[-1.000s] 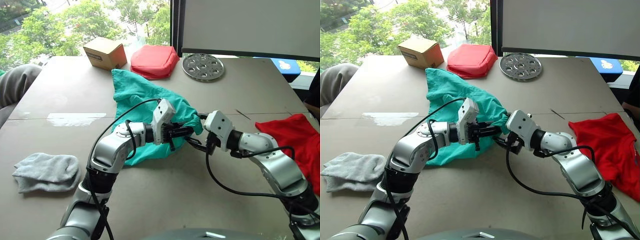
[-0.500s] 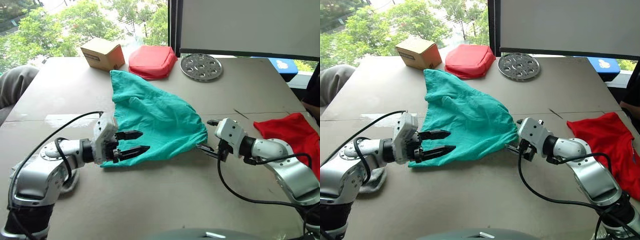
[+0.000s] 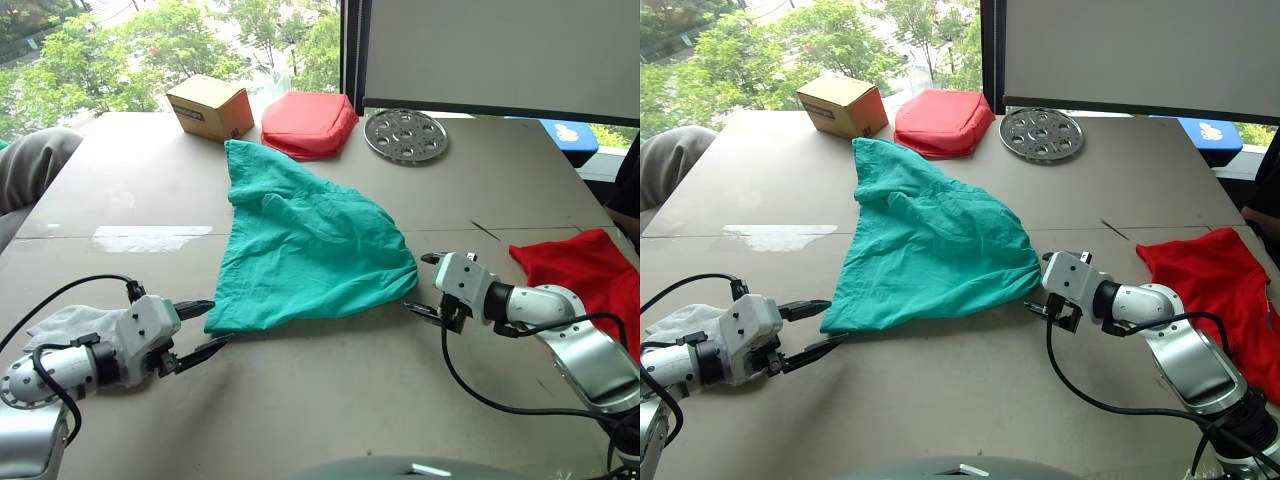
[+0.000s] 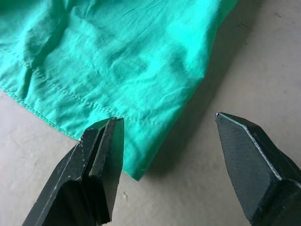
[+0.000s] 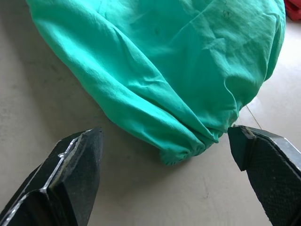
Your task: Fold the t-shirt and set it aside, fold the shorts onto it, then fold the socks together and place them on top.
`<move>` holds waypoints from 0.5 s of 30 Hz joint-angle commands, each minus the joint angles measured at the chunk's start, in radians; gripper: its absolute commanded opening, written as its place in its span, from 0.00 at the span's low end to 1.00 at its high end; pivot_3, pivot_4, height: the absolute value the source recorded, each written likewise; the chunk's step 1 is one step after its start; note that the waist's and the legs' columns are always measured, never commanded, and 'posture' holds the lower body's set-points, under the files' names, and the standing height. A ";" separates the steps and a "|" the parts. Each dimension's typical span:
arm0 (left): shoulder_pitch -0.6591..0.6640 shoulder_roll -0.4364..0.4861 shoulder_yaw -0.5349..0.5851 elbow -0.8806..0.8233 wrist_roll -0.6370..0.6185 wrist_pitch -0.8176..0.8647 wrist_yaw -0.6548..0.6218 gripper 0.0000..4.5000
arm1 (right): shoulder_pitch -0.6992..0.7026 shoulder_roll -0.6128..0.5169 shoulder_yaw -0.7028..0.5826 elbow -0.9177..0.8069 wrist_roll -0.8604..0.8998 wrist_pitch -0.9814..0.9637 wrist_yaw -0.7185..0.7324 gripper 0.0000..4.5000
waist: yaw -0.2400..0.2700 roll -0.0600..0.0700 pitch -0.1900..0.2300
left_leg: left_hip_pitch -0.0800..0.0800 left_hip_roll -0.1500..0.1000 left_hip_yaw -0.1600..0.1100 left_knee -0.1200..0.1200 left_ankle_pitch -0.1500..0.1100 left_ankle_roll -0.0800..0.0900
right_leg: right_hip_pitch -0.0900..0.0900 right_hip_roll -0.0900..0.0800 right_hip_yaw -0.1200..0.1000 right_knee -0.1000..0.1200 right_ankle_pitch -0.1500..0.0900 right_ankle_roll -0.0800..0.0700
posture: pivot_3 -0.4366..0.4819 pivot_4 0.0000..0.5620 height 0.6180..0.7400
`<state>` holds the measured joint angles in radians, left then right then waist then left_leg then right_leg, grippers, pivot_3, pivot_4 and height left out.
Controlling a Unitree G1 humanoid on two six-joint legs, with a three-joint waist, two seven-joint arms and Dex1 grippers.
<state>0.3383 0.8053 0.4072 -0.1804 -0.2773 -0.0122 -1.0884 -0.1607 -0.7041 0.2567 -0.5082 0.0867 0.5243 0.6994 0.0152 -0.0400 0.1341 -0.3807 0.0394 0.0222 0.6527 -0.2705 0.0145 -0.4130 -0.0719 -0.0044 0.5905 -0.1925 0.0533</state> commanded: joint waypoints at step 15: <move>-0.117 0.003 -0.100 0.208 0.032 -0.197 0.057 0.02 | -0.019 0.126 0.018 0.021 -0.024 0.132 -0.114 1.00 | -0.004 0.002 -0.001 | 0.001 0.002 0.000 -0.001 0.000 0.000 | 0.000 0.001 -0.001 0.001 0.000 0.001 | 0.48 0.27 0.99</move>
<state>0.2175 0.8029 0.2694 0.0377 -0.1867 -0.2412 -1.0232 -0.1563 -0.6001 0.2583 -0.4938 0.0807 0.6851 0.6055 0.0116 -0.0382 0.1330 -0.3799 0.0413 0.0223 0.6519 -0.2705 0.0146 -0.4133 -0.0711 -0.0055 0.5918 -0.1926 0.0536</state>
